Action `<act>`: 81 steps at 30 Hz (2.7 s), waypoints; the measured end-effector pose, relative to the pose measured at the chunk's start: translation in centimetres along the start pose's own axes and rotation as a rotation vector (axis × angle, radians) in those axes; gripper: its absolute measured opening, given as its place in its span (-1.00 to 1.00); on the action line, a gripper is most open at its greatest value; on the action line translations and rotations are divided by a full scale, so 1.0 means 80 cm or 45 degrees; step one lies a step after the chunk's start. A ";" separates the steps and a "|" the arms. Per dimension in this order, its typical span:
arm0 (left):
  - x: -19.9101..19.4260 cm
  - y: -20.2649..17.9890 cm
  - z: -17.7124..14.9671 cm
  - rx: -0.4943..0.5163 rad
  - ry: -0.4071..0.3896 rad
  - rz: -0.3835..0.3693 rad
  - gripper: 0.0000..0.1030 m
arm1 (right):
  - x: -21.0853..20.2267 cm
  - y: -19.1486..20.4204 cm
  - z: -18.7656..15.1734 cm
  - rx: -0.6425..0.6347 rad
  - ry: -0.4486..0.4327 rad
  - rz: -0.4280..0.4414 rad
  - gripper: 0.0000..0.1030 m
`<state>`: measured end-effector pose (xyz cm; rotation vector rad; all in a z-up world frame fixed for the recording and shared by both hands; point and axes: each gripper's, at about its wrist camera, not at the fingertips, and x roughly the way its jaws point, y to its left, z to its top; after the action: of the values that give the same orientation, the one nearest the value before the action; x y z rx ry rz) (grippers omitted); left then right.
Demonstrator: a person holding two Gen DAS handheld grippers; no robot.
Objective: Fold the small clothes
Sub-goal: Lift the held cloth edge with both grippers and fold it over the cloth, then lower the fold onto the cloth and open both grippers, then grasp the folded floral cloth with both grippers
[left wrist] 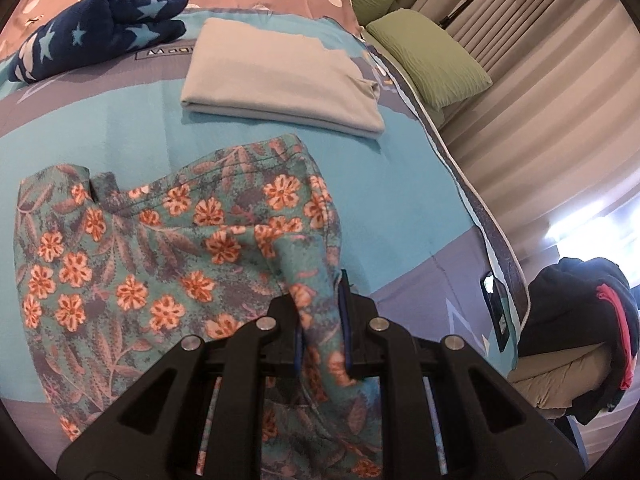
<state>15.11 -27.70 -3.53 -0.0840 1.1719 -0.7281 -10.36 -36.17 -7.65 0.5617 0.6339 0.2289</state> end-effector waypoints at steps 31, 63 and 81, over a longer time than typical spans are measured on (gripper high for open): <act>-0.160 0.024 -0.220 0.349 -0.191 0.206 0.16 | -0.018 -0.033 -0.007 0.141 0.123 0.015 -0.43; -0.152 0.097 -0.308 0.195 -0.249 0.343 0.33 | 0.004 -0.003 0.016 0.011 0.104 -0.306 -0.59; -0.136 0.146 -0.186 -0.028 -0.253 -0.041 0.35 | 0.073 -0.059 0.113 0.039 0.386 0.006 0.34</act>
<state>5.84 -8.07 -5.84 -0.1900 0.9903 -0.7187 -0.04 -41.74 -7.21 0.5628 0.9315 0.3123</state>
